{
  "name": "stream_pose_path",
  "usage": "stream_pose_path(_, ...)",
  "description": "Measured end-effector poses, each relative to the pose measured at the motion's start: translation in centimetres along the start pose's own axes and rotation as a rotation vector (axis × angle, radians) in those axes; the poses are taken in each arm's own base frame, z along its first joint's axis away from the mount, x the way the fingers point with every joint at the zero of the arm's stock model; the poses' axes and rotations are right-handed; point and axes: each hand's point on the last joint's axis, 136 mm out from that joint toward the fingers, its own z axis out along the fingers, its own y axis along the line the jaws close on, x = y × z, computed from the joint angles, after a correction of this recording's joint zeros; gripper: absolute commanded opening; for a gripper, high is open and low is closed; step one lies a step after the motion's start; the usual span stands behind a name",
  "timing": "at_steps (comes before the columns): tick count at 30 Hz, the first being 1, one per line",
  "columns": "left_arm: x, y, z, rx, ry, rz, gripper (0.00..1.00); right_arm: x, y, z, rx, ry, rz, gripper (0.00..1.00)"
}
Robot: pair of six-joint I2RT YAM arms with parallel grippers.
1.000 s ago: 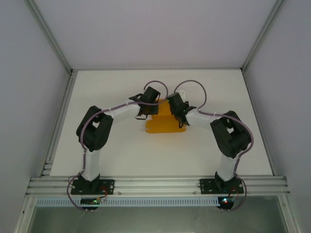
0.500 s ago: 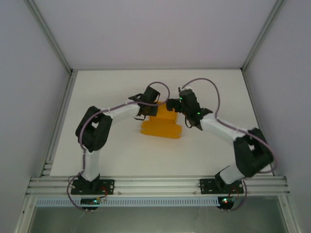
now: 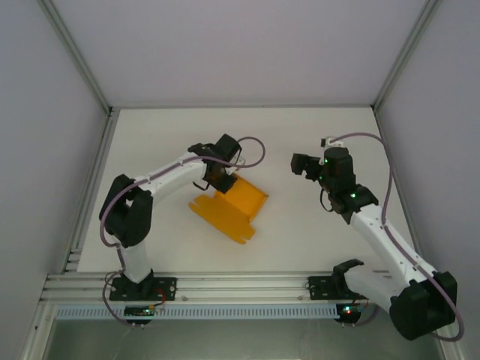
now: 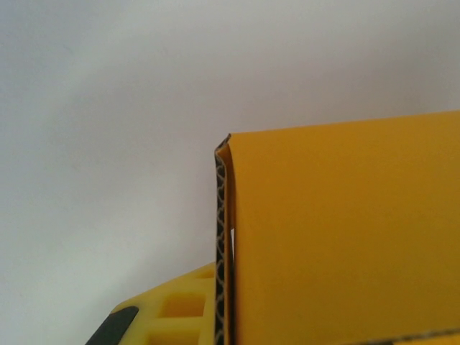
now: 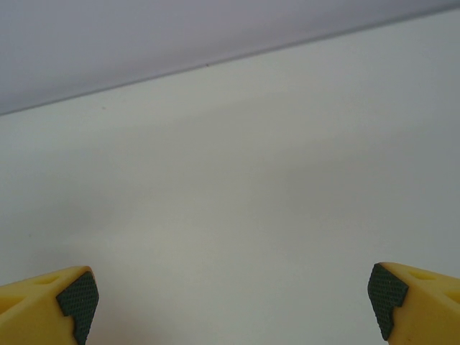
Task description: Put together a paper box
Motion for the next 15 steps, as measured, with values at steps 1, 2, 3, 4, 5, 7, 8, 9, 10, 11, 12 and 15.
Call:
stream_pose_path(1, 0.8, -0.4, 0.0, -0.002, 0.032, 0.028, 0.00, 0.4, -0.4, -0.1, 0.005, 0.010, 0.006, 0.99)
stream_pose_path(2, 1.4, -0.8, -0.1, -0.005, 0.059, 0.055, 0.00, 0.7, -0.9, -0.2, 0.012, 0.020, 0.011, 0.99)
stream_pose_path(3, 2.0, -1.1, -0.1, -0.014, 0.083, 0.083, 0.00, 1.1, -1.3, -0.2, 0.016, 0.033, 0.019, 0.99)
stream_pose_path(4, 2.3, -1.3, 0.0, -0.024, 0.102, 0.105, 0.00, 1.5, -1.7, -0.1, 0.022, 0.044, 0.027, 0.99)
stream_pose_path(5, 2.4, -1.5, 0.2, -0.038, 0.122, 0.127, 0.00, 1.9, -2.0, -0.1, 0.026, 0.056, 0.034, 0.99)
stream_pose_path(7, 2.1, -1.5, 1.1, -0.077, 0.160, 0.168, 0.00, 2.4, -2.5, 0.1, 0.031, 0.072, 0.053, 0.99)
stream_pose_path(8, 1.4, -1.4, 1.8, -0.103, 0.174, 0.183, 0.00, 2.5, -2.6, 0.1, 0.029, 0.078, 0.062, 0.99)
stream_pose_path(9, 0.7, -1.3, 2.5, -0.126, 0.185, 0.197, 0.00, 2.6, -2.8, 0.2, 0.028, 0.083, 0.068, 0.99)
stream_pose_path(10, -0.2, -1.1, 3.3, -0.155, 0.190, 0.205, 0.00, 2.7, -2.9, 0.3, 0.027, 0.088, 0.073, 0.99)
stream_pose_path(11, -1.1, -0.9, 4.2, -0.185, 0.192, 0.217, 0.00, 2.8, -2.9, 0.4, 0.024, 0.093, 0.081, 0.99)
stream_pose_path(12, -1.8, -0.8, 5.1, -0.208, 0.195, 0.230, 0.00, 2.9, -2.9, 0.5, 0.020, 0.099, 0.087, 0.99)
stream_pose_path(15, -2.8, -0.2, 6.5, -0.271, 0.217, 0.289, 0.00, 3.1, -3.1, 0.7, 0.013, 0.111, 0.103, 0.99)
